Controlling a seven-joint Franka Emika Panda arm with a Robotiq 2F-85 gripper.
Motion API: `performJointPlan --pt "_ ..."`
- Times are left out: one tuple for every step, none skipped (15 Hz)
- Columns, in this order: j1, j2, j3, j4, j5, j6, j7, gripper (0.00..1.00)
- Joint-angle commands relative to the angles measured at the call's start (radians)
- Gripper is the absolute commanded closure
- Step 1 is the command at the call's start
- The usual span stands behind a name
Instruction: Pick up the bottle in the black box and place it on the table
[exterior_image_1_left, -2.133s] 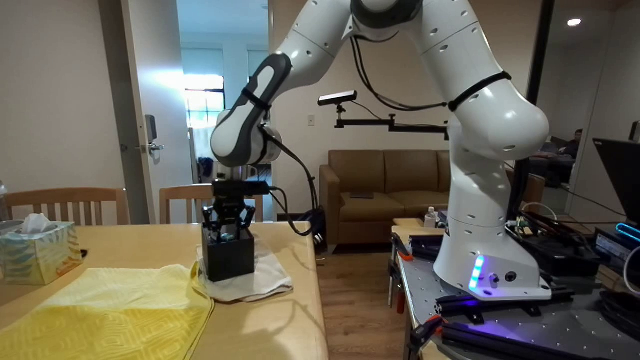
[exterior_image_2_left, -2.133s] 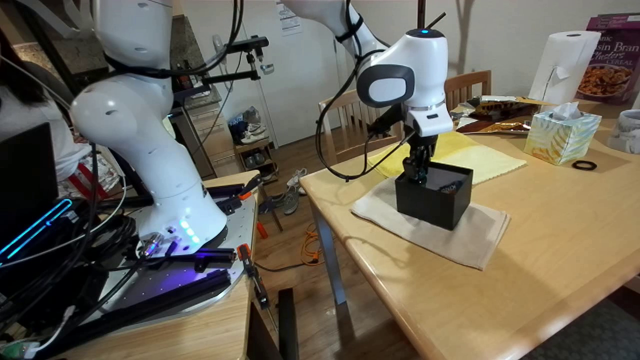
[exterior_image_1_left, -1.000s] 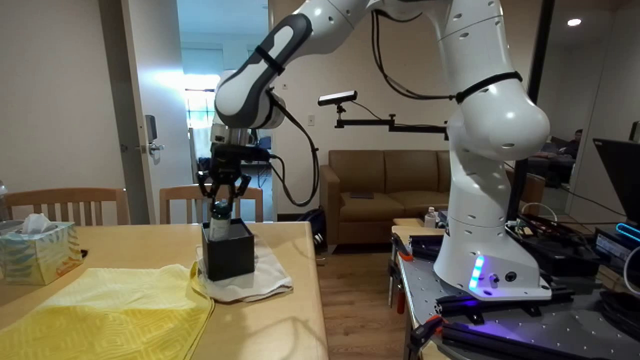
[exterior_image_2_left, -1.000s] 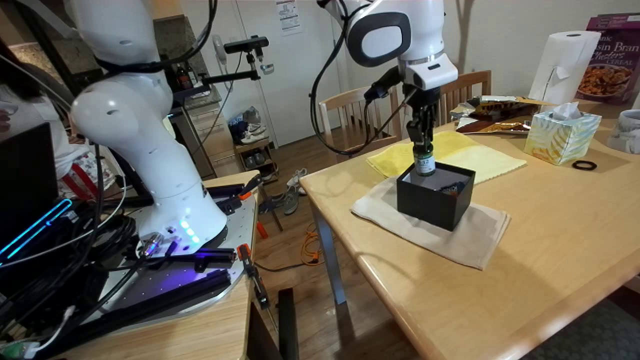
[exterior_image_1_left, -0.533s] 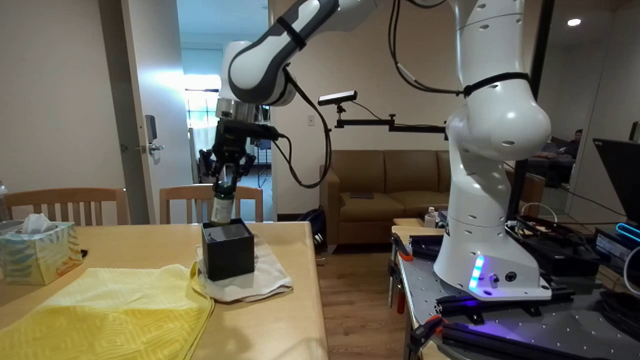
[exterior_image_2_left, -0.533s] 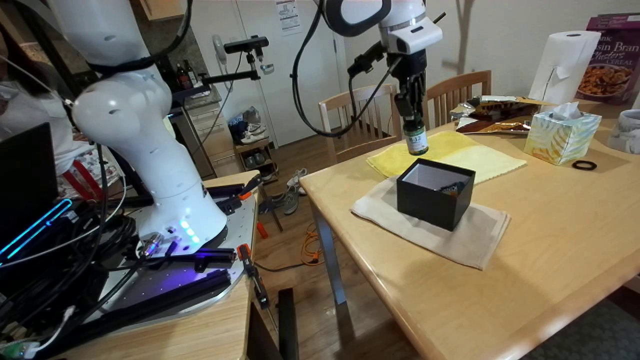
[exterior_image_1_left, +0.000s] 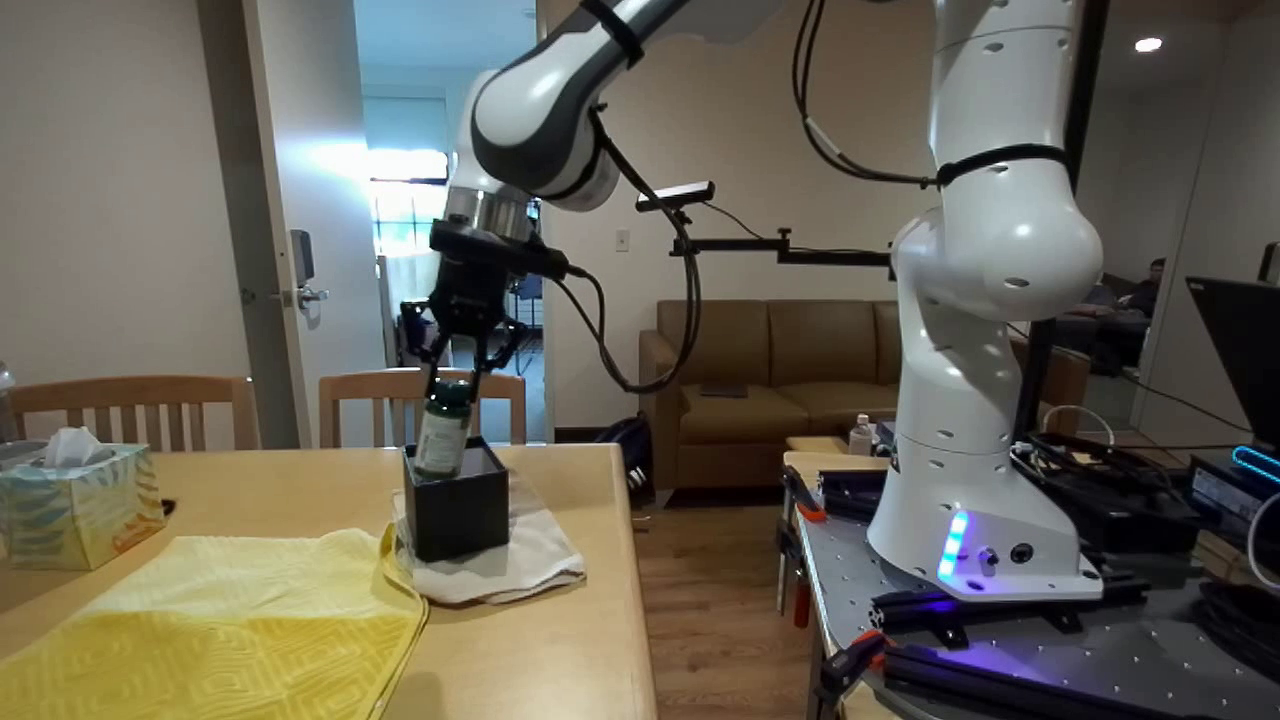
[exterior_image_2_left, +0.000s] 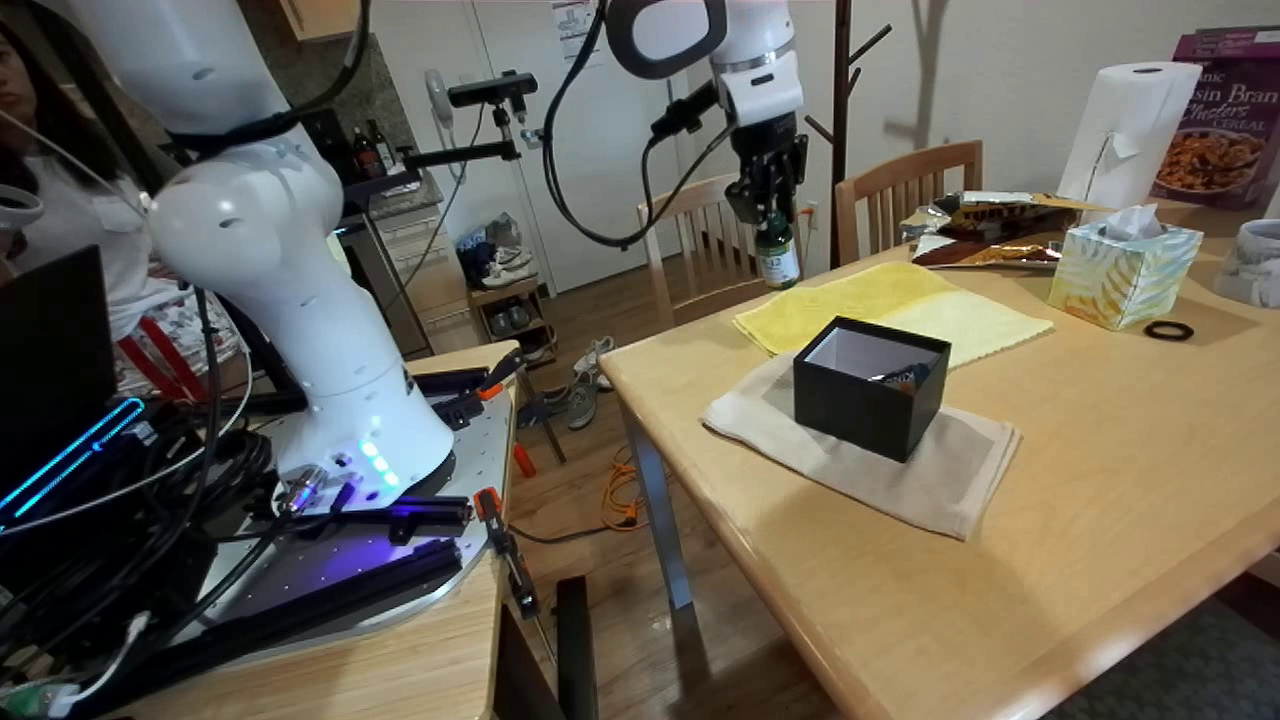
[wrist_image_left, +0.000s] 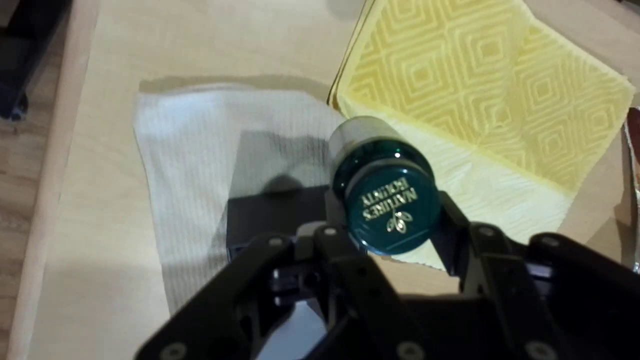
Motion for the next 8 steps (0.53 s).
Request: performJointPlan --pt "0.002 -0.017 0.038 -0.090 0.165 0.111 0.057 0.81" --pt "0.004 -0.020 0.045 -0.116 0.207 0.151 0.066 0.81" --pt "0.006 -0.020 0.053 -0.148 0.241 0.195 0.078 0.81" --pt "0.009 -0.015 0.059 -0.178 0.256 0.239 0.102 0.81" --pt "0.013 -0.008 0.067 -0.207 0.274 0.279 0.119 0.81" --pt "0.019 -0.001 0.075 -0.239 0.280 0.322 0.147 0.81" --pt "0.027 0.009 0.083 -0.271 0.279 0.358 0.179 0.81" --pt "0.036 0.021 0.092 -0.292 0.282 0.379 0.197 0.81"
